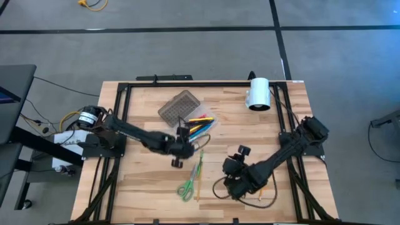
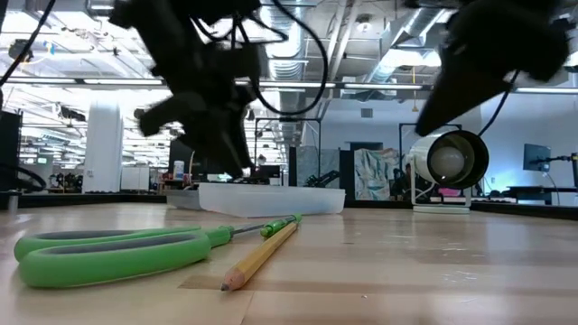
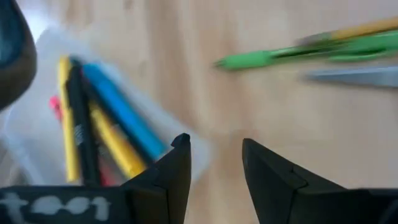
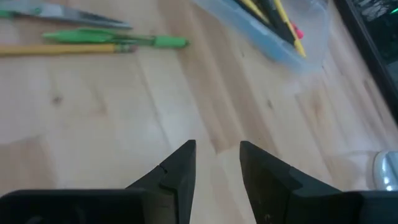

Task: Pick & place school supplies into a supply box
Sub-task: Put the orange pencil into the transparent supply box

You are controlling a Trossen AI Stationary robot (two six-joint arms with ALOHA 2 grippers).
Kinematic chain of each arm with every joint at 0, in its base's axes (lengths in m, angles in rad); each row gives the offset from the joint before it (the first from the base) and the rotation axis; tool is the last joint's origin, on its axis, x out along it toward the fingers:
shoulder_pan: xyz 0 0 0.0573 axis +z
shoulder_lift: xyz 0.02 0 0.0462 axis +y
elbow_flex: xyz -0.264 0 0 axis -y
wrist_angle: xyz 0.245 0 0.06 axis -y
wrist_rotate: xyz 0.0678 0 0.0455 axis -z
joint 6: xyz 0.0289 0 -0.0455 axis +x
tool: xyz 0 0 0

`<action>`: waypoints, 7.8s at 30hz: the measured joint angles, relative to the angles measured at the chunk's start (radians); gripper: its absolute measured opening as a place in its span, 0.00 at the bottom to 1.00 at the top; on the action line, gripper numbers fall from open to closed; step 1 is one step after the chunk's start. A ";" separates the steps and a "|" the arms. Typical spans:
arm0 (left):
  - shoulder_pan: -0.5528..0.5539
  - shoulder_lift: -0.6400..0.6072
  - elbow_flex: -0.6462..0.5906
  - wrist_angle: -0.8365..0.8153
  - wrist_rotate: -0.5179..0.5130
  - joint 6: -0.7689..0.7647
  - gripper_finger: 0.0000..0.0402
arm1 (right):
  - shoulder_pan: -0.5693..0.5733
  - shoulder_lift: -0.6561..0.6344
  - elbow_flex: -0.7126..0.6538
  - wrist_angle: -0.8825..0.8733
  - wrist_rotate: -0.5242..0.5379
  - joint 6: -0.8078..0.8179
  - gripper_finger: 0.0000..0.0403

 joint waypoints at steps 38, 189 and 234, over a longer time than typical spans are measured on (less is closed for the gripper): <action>-0.437 -0.007 -0.071 -0.061 -0.307 -0.245 0.34 | 0.257 0.126 -0.001 -0.268 -0.480 1.203 0.29; -0.423 -0.006 -0.071 -0.217 -0.232 -0.519 0.34 | -0.172 0.173 -0.081 0.455 -0.535 -0.030 0.21; -0.423 -0.006 -0.071 -0.217 -0.231 -0.518 0.34 | -0.167 0.150 -0.080 0.401 -0.627 -0.126 0.03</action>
